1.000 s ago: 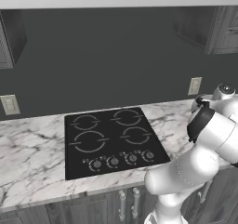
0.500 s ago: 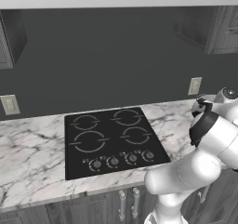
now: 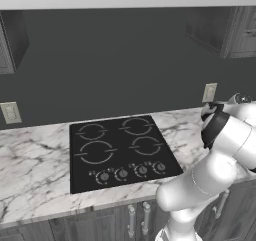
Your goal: Turn on the sink faucet. Then move the eggplant from the counter to the sink. Turn off the sink. Move the vegetable from the sink to the pot next to the stove. Finally move the pot to the rear left burner.
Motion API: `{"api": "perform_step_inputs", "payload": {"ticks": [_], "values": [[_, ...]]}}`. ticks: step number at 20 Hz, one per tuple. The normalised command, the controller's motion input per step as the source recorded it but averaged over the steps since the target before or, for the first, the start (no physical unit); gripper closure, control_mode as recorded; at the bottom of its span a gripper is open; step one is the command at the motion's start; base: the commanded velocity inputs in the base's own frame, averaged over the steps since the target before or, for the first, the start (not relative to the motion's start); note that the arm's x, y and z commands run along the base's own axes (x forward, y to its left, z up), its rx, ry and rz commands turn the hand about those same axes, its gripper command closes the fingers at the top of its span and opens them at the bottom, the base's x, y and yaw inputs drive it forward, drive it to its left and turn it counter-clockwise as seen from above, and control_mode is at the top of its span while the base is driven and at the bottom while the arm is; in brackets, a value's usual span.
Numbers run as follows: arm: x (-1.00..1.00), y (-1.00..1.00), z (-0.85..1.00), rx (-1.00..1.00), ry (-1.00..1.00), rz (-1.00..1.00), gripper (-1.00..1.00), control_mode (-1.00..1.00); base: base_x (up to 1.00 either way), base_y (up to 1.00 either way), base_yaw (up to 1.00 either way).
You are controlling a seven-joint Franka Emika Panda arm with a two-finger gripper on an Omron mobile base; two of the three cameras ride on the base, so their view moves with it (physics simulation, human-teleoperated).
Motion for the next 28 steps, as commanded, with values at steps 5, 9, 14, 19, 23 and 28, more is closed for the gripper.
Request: {"api": "perform_step_inputs", "payload": {"ticks": [5,9,14,19,23,28], "values": [[0.16,0.0,-0.09,-0.02,0.05,0.11,-1.0,-1.0,0.0,0.0,0.0],[0.15,0.0,-0.14,-0.03,0.09,0.09,-1.0,-1.0,0.0,0.0,0.0],[0.15,0.0,-0.18,-0.03,0.12,0.07,-1.0,-1.0,0.0,0.0,0.0],[0.03,0.02,-0.26,-0.02,0.08,0.05,1.0,-1.0,0.0,0.0,0.0],[0.0,0.07,-0.03,0.0,0.03,0.02,1.0,-1.0,0.0,0.0,0.0],[-0.12,0.48,0.0,0.0,-0.02,0.02,1.0,-1.0,0.0,0.0,0.0]]}}
